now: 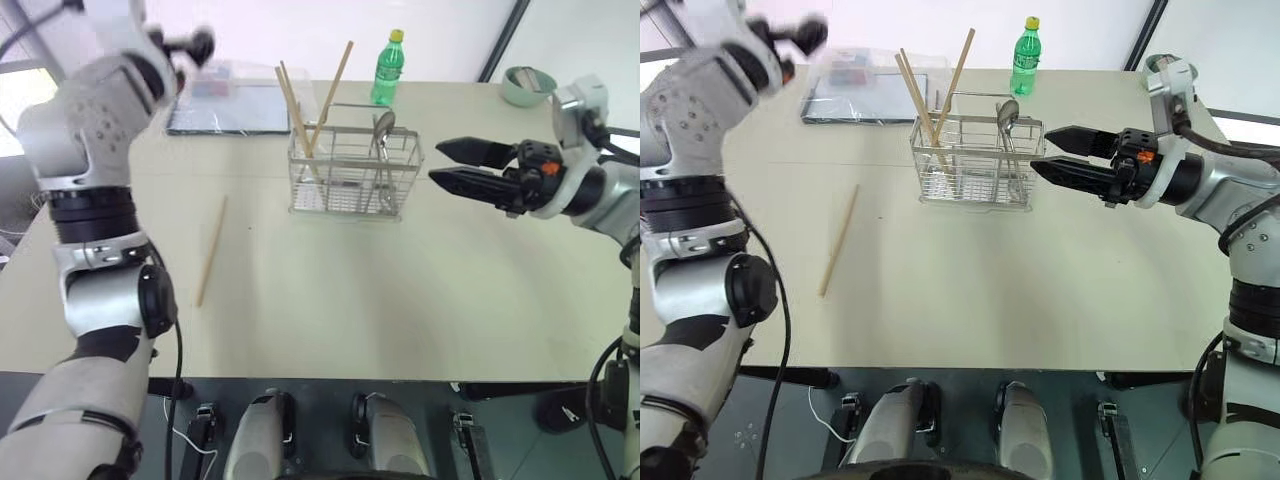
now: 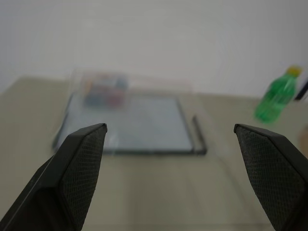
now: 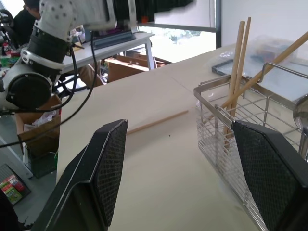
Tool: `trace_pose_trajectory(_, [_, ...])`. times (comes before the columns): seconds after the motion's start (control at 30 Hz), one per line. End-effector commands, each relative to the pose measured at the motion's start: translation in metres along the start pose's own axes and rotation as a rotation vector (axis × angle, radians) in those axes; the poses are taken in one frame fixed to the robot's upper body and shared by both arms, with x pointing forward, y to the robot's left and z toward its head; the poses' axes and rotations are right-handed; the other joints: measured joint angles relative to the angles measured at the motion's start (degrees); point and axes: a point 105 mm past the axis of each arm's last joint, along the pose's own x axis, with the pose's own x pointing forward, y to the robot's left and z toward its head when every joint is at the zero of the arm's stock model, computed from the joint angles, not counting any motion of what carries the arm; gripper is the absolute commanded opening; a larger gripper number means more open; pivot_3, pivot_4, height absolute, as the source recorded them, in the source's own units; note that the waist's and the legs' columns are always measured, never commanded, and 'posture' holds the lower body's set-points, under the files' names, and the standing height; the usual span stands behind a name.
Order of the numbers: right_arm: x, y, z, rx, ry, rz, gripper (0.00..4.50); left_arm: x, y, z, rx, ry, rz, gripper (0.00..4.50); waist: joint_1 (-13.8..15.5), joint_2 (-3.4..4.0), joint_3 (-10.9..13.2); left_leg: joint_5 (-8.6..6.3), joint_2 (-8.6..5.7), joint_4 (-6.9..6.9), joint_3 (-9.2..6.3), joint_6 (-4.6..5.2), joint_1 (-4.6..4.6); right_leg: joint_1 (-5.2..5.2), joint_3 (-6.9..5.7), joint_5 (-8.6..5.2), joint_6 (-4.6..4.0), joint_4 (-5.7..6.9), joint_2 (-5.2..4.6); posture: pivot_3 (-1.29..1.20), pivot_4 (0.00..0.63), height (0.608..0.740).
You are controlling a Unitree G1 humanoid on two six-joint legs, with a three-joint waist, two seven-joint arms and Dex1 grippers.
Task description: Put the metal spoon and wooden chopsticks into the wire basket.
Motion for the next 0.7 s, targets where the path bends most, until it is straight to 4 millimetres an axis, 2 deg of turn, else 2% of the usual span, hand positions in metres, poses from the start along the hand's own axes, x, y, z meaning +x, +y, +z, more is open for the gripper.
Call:
trace_pose_trajectory(0.03, [0.001, 0.002, 0.013, -0.049, -0.033, 0.015, 3.56, -0.004, -0.003, -0.044, 0.034, 0.209, -0.002, 4.44, 0.0, -0.03, 0.0, 0.07, 0.00, 0.00, -0.01, -0.12, -0.02, -0.01, 0.00, 0.00, 0.00, 0.02, 0.00, 0.00, 0.150, 0.707])
trace_pose_trajectory(0.1, [0.002, 0.001, 0.014, -0.050, -0.035, 0.018, 3.56, -0.004, -0.004, -0.066, 0.034, 0.299, -0.026, 4.44, 0.0, -0.08, 0.0, 0.16, 0.00, 0.00, -0.02, -0.28, -0.10, -0.08, -0.01, 0.00, -0.01, 0.02, 0.02, 0.00, 0.150, 0.707])
trace_pose_trajectory(0.2, [0.004, 0.002, 0.015, -0.053, -0.038, 0.022, 3.56, -0.005, 0.000, -0.088, 0.021, 0.385, -0.032, 4.44, 0.0, -0.08, 0.0, 0.20, 0.01, 0.00, -0.02, -0.37, -0.17, -0.17, -0.01, 0.00, -0.01, 0.02, 0.02, 0.00, 0.150, 0.707])
trace_pose_trajectory(0.33, [0.004, 0.004, 0.015, -0.053, -0.042, 0.016, 3.56, -0.001, 0.011, -0.107, 0.020, 0.461, 0.002, 4.44, -0.1, -0.08, 0.0, 0.21, 0.01, -0.01, 0.00, -0.39, -0.13, -0.16, 0.00, 0.00, -0.02, 0.03, 0.01, 0.00, 0.150, 0.707])
trace_pose_trajectory(0.43, [0.003, 0.005, 0.014, -0.054, -0.042, 0.011, 3.56, 0.000, 0.009, -0.113, 0.019, 0.493, -0.016, 4.44, -0.1, -0.08, 0.0, 0.20, 0.02, -0.01, 0.01, -0.39, -0.12, -0.17, 0.00, 0.00, -0.02, 0.03, 0.01, 0.00, 0.150, 0.707])
trace_pose_trajectory(0.57, [0.001, 0.006, 0.013, -0.057, -0.042, -0.003, 3.56, 0.003, -0.002, -0.137, 0.029, 0.581, -0.068, 4.44, 0.1, -0.08, 0.0, 0.20, 0.00, -0.01, 0.00, -0.39, -0.14, -0.16, 0.00, 0.01, -0.02, 0.02, -0.04, 0.00, 0.150, 0.707])
trace_pose_trajectory(0.7, [0.000, 0.007, 0.012, -0.061, -0.038, -0.009, 3.56, 0.005, -0.003, -0.138, 0.021, 0.583, -0.075, 4.44, 0.0, -0.03, 0.0, 0.19, 0.00, -0.01, 0.00, -0.39, -0.11, -0.15, 0.00, 0.01, -0.03, 0.02, -0.05, 0.00, 0.150, 0.707])
